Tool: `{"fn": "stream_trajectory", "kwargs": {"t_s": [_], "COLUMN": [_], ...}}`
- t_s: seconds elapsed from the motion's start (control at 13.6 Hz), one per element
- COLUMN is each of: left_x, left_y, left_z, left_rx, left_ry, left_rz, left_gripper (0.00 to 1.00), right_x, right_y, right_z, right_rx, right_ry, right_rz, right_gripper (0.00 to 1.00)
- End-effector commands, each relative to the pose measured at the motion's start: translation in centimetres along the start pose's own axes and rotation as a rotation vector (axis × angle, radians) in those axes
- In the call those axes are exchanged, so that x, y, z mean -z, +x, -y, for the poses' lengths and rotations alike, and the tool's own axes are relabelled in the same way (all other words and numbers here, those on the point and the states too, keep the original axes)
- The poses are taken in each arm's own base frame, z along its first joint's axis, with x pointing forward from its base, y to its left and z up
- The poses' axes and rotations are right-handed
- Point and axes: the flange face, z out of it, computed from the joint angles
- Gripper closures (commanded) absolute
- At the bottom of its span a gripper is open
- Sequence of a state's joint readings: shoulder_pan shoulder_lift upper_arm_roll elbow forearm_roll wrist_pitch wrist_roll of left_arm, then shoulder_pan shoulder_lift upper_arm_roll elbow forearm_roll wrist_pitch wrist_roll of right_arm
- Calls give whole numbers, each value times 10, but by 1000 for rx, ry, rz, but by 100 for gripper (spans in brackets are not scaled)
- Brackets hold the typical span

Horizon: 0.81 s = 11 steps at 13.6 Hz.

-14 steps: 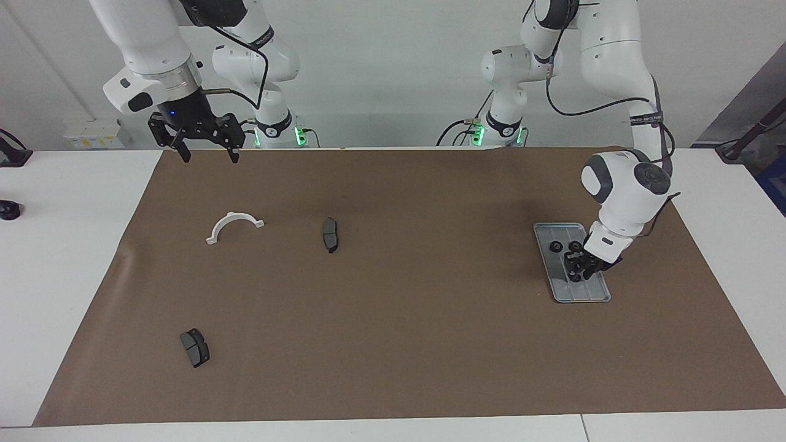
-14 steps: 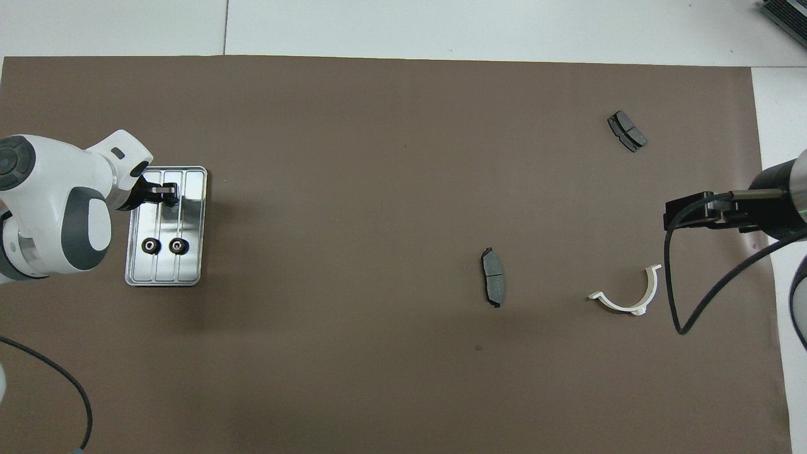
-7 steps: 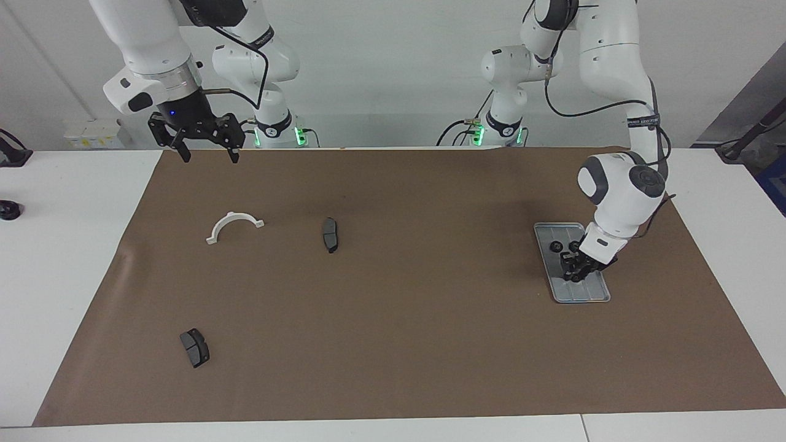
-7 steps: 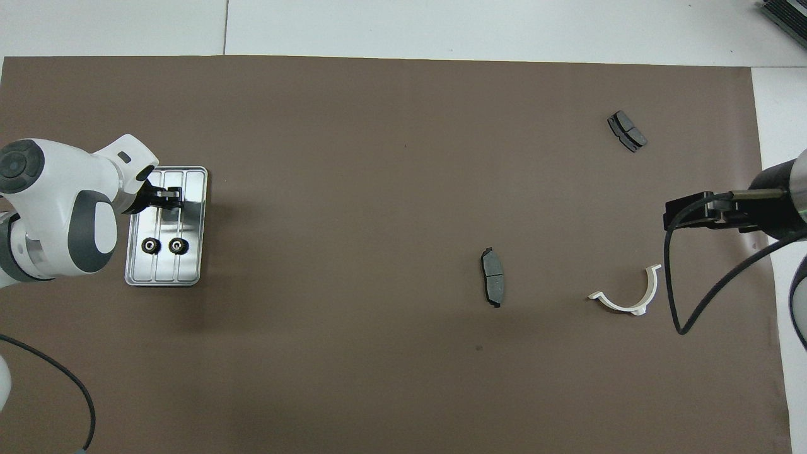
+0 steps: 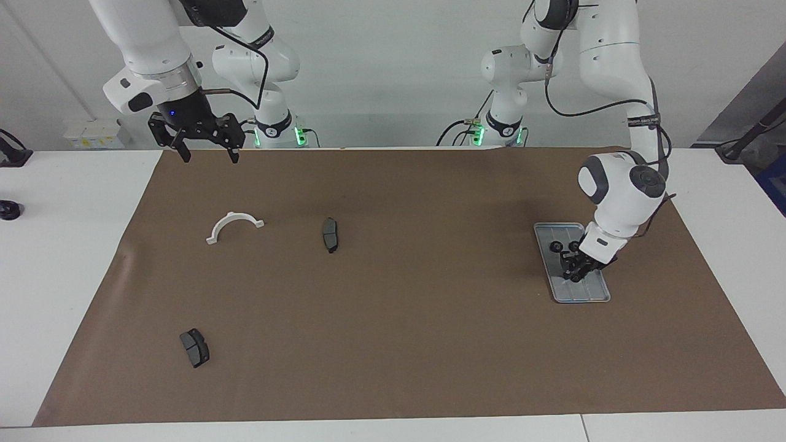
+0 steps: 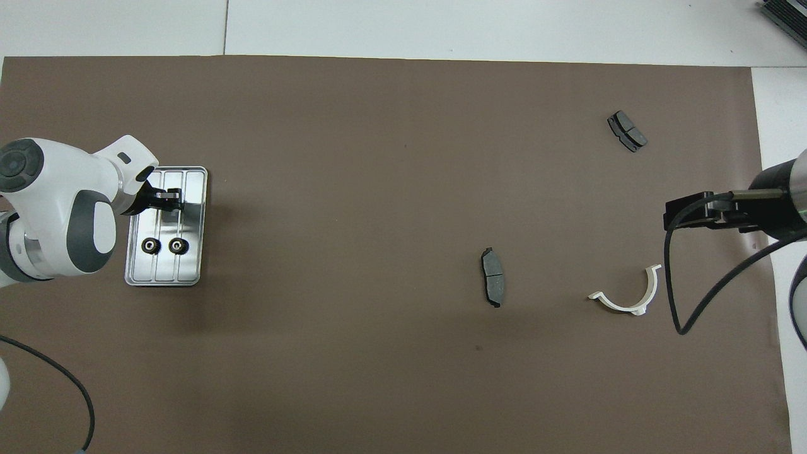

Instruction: Place bearing gear from tray to pile

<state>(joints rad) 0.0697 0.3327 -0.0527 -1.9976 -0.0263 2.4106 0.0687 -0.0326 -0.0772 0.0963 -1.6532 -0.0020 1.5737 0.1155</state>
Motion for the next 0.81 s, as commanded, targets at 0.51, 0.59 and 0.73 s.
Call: {"fn": "stream_trajectory", "kwargs": {"t_s": [0.51, 0.59, 0.73], "left_x": [2, 5, 18], "left_y": [-6, -4, 2], "left_z": [2, 3, 4], "left_rx": [-8, -6, -5], "left_ry": [9, 9, 8], "left_rz": [18, 18, 29], "left_gripper": [100, 100, 100], "right_x": [0, 0, 0], "right_y": [-7, -7, -7], "right_z": [-2, -2, -2], "right_rx": [-4, -4, -4], "right_ry": [1, 3, 1], "right_rz": [-5, -5, -5], "right_gripper": [0, 0, 0]}}
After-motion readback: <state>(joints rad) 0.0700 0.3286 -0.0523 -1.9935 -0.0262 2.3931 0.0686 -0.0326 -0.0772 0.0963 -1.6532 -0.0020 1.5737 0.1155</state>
